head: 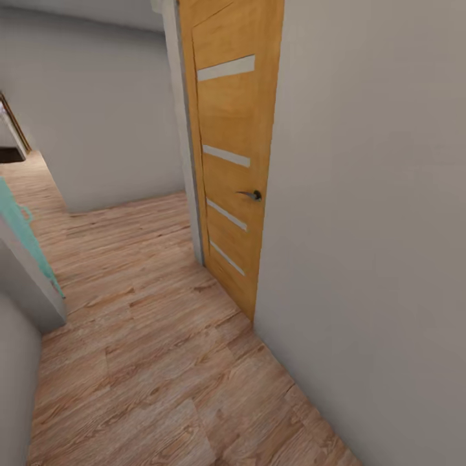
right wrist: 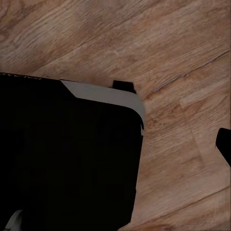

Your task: Move the two storage containers from the living room to the garage. In the garage, place one container on the floor and stack the other container on top of it (either order is fine).

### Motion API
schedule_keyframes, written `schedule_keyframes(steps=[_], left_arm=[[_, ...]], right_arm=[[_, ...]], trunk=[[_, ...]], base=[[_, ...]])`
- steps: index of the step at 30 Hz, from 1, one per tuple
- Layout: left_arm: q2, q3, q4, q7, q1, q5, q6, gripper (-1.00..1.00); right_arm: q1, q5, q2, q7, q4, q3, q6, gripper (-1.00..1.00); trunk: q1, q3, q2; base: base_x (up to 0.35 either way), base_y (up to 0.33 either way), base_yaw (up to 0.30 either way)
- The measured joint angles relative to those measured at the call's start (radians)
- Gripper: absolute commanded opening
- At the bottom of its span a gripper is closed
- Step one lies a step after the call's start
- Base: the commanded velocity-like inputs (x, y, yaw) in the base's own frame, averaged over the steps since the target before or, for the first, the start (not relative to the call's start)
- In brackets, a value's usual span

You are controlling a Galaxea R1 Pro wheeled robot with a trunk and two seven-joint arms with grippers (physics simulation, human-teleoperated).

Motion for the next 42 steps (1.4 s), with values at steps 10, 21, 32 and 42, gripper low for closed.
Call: schedule_keyframes(steps=[10,21,32,42], left_arm=[[0.000,0.000,0.000,0.000,0.000,0.000,0.000,1.00],[0.000,0.000,0.000,0.000,0.000,0.000,0.000,1.00],[0.000,0.000,0.000,0.000,0.000,0.000,0.000,1.00],[0.000,0.000,0.000,0.000,0.000,0.000,0.001,1.00]], right_arm=[[0.000,0.000,0.000,0.000,0.000,0.000,0.000,1.00],[0.000,0.000,0.000,0.000,0.000,0.000,0.000,1.00],[0.000,0.000,0.000,0.000,0.000,0.000,0.000,1.00],[0.000,0.000,0.000,0.000,0.000,0.000,0.000,1.00]], trunk=[[0.000,0.000,0.000],[0.000,0.000,0.000],[0.000,0.000,0.000],[0.000,0.000,0.000]], base=[[0.295,0.000,0.269],[0.293,0.000,0.269],[0.294,0.000,0.269],[0.294,0.000,0.269]])
